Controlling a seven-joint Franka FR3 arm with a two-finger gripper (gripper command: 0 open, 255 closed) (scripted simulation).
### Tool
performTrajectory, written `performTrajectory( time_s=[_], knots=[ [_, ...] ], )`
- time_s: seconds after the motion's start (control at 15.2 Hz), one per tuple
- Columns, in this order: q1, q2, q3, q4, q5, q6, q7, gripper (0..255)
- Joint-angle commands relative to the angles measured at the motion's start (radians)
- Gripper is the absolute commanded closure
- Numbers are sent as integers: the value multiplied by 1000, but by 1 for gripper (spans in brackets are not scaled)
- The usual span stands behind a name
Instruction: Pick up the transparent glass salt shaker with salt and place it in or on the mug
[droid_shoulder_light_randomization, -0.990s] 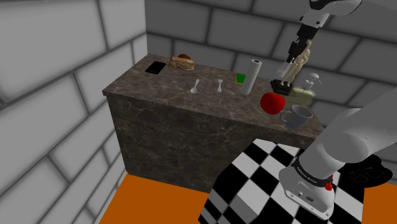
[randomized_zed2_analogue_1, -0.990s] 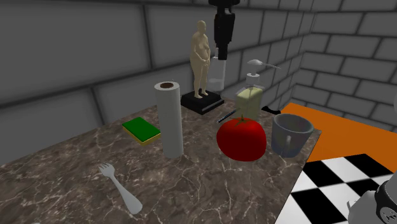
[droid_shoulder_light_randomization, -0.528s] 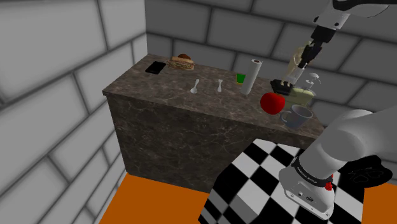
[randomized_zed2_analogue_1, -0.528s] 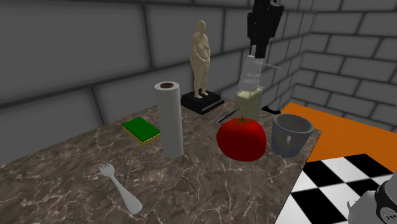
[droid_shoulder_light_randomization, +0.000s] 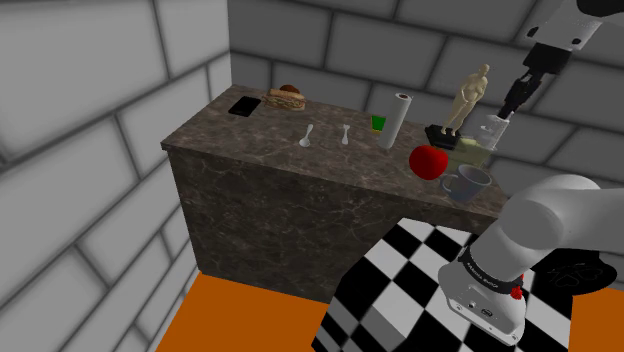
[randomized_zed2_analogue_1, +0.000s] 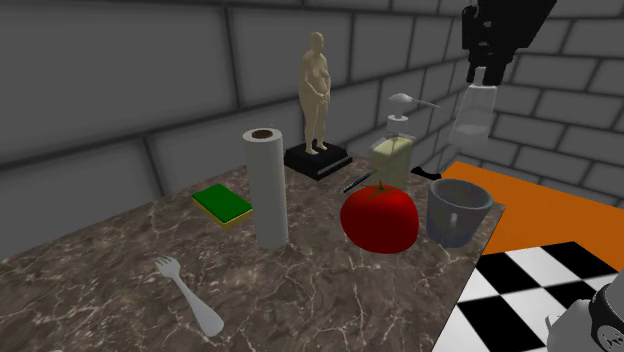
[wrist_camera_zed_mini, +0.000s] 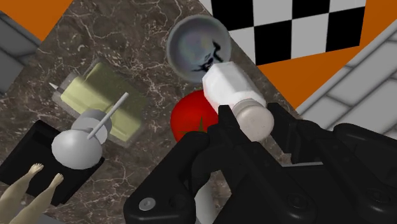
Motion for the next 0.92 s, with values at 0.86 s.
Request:
performTrajectory(
  time_s=[0.86],
  knots=[
    [-50,-115,-27,-215,-51,94,3,255]
  ],
)
